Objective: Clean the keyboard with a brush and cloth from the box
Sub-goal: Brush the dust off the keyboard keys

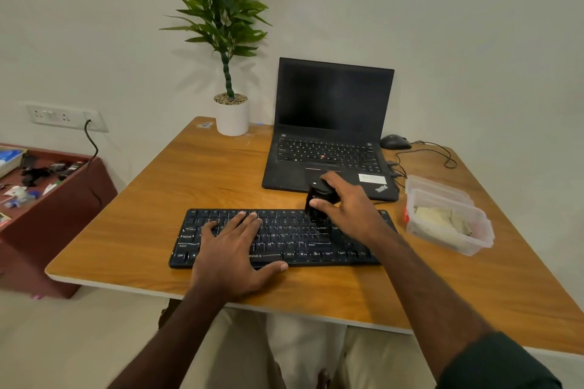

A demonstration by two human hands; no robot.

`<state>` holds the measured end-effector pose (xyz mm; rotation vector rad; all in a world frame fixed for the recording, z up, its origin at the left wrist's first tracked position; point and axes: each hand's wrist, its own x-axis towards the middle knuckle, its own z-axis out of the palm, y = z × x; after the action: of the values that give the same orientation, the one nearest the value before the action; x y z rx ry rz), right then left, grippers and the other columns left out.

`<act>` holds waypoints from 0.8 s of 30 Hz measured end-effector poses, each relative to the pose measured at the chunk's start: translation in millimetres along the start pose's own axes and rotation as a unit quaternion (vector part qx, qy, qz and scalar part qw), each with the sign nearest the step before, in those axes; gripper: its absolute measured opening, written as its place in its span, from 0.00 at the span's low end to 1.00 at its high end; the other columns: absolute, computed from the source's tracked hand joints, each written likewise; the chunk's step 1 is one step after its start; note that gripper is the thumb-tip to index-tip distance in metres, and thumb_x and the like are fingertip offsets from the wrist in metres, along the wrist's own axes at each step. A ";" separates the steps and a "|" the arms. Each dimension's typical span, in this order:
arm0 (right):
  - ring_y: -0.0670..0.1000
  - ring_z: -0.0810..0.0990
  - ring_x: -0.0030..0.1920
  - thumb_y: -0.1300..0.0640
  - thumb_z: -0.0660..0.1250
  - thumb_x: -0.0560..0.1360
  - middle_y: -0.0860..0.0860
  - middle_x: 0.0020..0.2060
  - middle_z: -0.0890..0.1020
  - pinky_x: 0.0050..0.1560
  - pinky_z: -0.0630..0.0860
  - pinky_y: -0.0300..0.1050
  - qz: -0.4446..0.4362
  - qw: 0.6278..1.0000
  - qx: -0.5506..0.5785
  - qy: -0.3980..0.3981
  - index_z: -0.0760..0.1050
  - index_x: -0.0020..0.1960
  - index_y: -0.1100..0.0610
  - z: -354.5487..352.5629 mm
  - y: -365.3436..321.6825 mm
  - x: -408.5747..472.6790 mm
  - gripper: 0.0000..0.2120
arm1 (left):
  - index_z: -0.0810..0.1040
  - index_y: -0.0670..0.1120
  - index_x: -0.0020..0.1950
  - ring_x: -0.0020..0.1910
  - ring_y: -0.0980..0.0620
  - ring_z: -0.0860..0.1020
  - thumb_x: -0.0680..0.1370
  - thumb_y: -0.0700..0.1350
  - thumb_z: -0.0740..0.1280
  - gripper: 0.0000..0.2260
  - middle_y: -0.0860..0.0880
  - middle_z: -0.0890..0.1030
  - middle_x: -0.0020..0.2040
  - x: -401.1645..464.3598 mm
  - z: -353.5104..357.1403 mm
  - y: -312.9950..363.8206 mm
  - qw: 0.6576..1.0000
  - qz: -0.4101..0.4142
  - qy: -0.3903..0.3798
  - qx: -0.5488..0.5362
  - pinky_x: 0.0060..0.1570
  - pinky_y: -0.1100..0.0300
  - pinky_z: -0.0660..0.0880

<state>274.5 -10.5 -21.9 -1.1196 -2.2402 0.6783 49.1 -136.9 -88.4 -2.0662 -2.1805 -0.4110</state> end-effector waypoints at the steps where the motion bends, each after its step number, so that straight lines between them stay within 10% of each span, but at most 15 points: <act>1: 0.47 0.81 0.49 0.50 0.70 0.79 0.49 0.52 0.81 0.47 0.81 0.42 -0.001 1.000 0.002 0.002 0.70 0.63 0.47 -0.4 3.2 -1.1 0.16 | 0.65 0.51 0.78 0.78 0.54 0.59 0.68 0.82 0.46 0.49 0.53 0.65 0.78 0.1 0.6 -0.1 1.000 0.002 0.005 0.001 0.74 0.40 0.51; 24: 0.44 0.81 0.51 0.51 0.71 0.78 0.46 0.52 0.80 0.48 0.83 0.42 -0.012 0.998 0.057 0.003 0.73 0.62 0.48 -12.5 29.2 -1.7 0.14 | 0.72 0.48 0.73 0.73 0.51 0.69 0.69 0.81 0.51 0.47 0.50 0.73 0.73 1.0 5.0 -0.3 1.000 0.009 0.022 -0.002 0.70 0.36 0.62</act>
<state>299.8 5.9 -32.0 -1.0359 -2.1783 0.7817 49.2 -134.6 -93.0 -2.0576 -2.1373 -0.4541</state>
